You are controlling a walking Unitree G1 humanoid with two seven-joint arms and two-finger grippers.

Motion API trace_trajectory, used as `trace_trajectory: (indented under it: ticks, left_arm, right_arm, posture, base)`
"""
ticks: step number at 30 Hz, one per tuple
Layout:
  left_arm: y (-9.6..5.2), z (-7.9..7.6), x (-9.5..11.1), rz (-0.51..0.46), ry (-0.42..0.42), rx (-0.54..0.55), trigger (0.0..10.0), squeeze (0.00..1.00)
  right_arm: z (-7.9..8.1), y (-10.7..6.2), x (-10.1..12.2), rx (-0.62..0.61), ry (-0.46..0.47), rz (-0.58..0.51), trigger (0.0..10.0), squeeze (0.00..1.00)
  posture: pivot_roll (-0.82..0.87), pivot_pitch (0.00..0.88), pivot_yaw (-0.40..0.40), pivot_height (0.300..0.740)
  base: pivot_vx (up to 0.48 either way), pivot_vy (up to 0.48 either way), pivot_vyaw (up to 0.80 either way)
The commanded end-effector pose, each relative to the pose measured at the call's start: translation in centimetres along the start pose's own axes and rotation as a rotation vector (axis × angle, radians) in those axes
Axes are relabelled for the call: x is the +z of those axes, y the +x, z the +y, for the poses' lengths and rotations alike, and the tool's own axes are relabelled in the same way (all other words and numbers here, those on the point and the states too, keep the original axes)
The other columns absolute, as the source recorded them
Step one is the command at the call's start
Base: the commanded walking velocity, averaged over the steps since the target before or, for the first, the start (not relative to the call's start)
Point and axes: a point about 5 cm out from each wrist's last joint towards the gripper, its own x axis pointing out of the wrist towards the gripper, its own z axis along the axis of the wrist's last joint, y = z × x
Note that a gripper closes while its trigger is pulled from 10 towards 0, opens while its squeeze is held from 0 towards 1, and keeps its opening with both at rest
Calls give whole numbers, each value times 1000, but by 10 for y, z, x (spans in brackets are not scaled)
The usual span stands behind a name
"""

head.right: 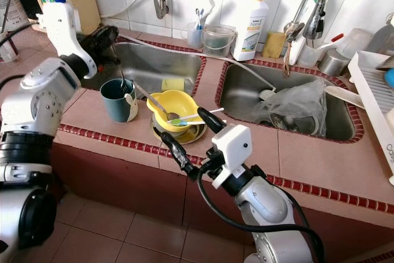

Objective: Kitchen organization

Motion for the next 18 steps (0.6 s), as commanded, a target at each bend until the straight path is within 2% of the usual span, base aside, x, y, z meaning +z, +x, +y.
trace_trajectory:
  ticks: [1, 7, 18]
  left_arm:
    - [4, -2, 15, -34, 33, -21, 10000, 0]
    - [9, 3, 32, -68, 61, -19, 10000, 0]
    - [9, 11, 38, -103, 70, 13, 10000, 0]
  right_arm:
    - [-1, 1, 1, 5, -14, -7, 10000, 0]
    - [-2, 3, 1, 7, -17, -15, 10000, 0]
    - [-5, 5, 5, -10, -19, -36, 10000, 0]
  posture:
    - [66, 0, -14, 740]
    - [65, 0, -12, 740]
    - [60, 0, -17, 740]
  base:
    - [0, 0, 0]
    - [0, 0, 0]
    - [0, 0, 0]
